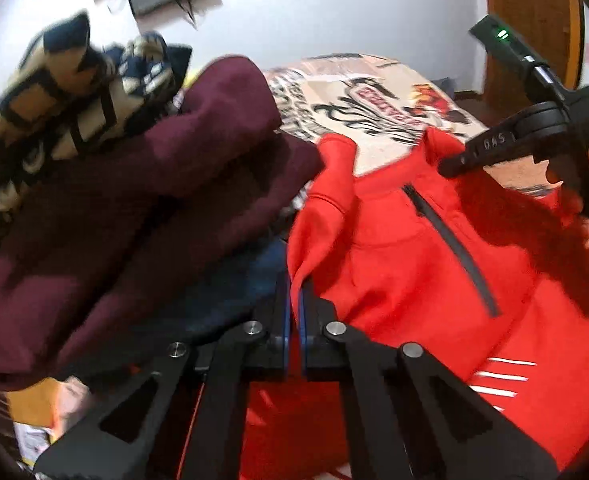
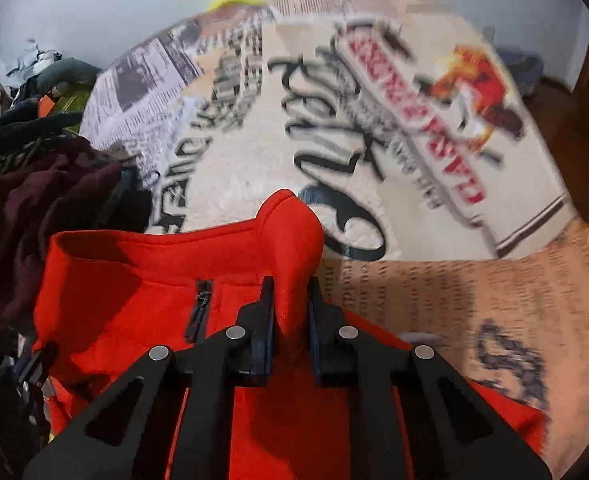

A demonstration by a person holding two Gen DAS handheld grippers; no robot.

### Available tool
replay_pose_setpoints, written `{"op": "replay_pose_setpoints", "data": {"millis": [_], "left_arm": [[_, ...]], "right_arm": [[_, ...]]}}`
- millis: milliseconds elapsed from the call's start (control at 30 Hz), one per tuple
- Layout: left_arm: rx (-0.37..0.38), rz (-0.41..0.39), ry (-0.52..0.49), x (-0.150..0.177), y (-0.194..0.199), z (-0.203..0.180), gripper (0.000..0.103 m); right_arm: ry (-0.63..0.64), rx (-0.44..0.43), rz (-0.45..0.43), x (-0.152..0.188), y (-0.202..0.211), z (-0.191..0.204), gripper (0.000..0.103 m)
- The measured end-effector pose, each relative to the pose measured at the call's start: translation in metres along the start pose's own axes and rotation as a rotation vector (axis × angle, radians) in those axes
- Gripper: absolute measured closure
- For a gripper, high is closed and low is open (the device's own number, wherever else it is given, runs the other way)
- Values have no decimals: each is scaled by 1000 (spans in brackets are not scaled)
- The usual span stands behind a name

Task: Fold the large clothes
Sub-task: 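Grasp the jacket collar with the left tool while the right tool grasps the collar edge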

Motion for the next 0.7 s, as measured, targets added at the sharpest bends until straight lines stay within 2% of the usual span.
{"op": "replay_pose_setpoints", "data": {"millis": [67, 233, 300, 367, 500, 600, 700], "left_arm": [[1, -7, 0, -2, 11, -1, 101], [95, -66, 41, -8, 58, -9, 101], [129, -90, 63, -8, 79, -10, 101], [179, -122, 89, -6, 102, -13, 101], [249, -134, 119, 14, 135, -16, 102], [262, -126, 125, 34, 149, -20, 102], [308, -107, 124, 63, 160, -28, 101]], "right_arm": [[16, -23, -46, 1, 27, 2, 92], [53, -70, -152, 18, 107, 0, 92], [74, -79, -186, 24, 126, 1, 92], [99, -94, -225, 44, 157, -1, 92], [123, -113, -250, 84, 187, -6, 92], [116, -150, -231, 113, 194, -12, 92], [135, -147, -219, 148, 197, -16, 92]]}}
Point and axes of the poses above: each gripper's, at about its wrist camera, not at the fingertips, and y roughly against the way its jaws point, z to its left, x to its underside, the point moved 7 cm from there along -y, roughly the way its jaws point, and after that the axes turned 12 degrees about x, right-handed, at the moved point
